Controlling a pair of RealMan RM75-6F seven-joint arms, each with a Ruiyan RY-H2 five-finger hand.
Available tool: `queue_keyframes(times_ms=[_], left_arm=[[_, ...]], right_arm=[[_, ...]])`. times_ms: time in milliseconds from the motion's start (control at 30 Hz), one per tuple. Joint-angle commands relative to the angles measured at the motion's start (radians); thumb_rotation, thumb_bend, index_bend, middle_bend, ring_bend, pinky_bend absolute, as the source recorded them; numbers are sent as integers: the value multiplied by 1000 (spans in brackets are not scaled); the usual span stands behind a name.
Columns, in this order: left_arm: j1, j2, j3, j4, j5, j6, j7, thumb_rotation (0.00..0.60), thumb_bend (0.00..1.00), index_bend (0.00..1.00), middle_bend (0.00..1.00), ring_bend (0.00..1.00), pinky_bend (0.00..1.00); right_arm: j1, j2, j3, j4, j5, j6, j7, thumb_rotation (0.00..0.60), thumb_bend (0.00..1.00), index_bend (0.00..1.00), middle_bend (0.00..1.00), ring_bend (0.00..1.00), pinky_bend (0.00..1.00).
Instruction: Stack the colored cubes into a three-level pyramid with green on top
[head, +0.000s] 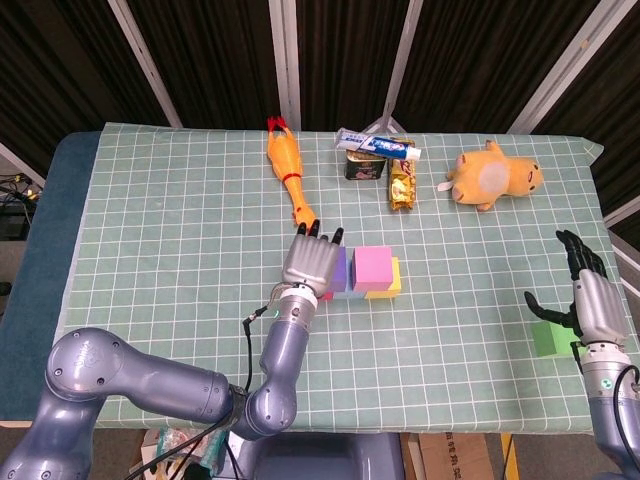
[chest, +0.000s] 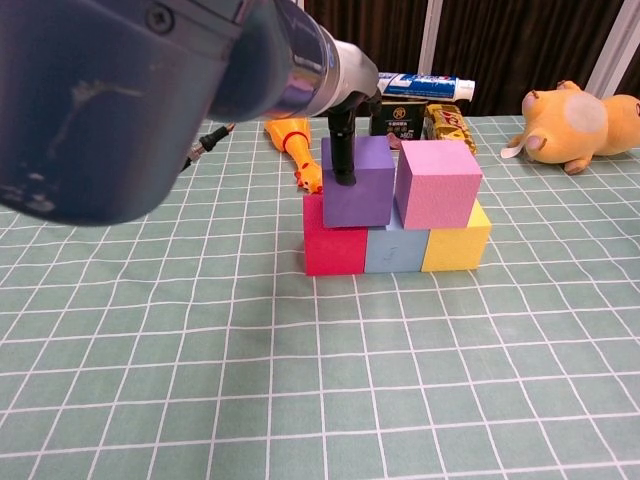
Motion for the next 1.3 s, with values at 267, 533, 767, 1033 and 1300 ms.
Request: queue_keyframes(times_ms=[267, 533, 767, 1033, 1300], left_arm=[[-2, -18, -9, 29, 3, -13, 13, 600, 430, 1, 332, 40, 110], [-2, -29, -17, 45, 14, -24, 16, 600, 430, 2, 335, 53, 110], [-2, -38, -17, 52, 24, -27, 19, 600, 430, 1, 335, 53, 110], [-4, -45, -24, 60, 27, -26, 27, 600, 430, 1, 334, 53, 110], [-9, -51, -33, 63, 32, -23, 33, 600, 430, 1, 335, 53, 110]], right_arm=[[1, -3, 1, 5, 5, -7, 2, 600, 318, 0, 0, 0, 0], [2, -5, 1, 7, 8, -12, 3, 600, 317, 0, 0, 0, 0], [2, -7, 1, 10, 10, -14, 1, 600, 318, 0, 0, 0, 0], [3, -10, 0, 11, 8, -16, 1, 600, 318, 0, 0, 0, 0], [2, -11, -2, 8, 4, -17, 0, 600, 318, 0, 0, 0, 0]])
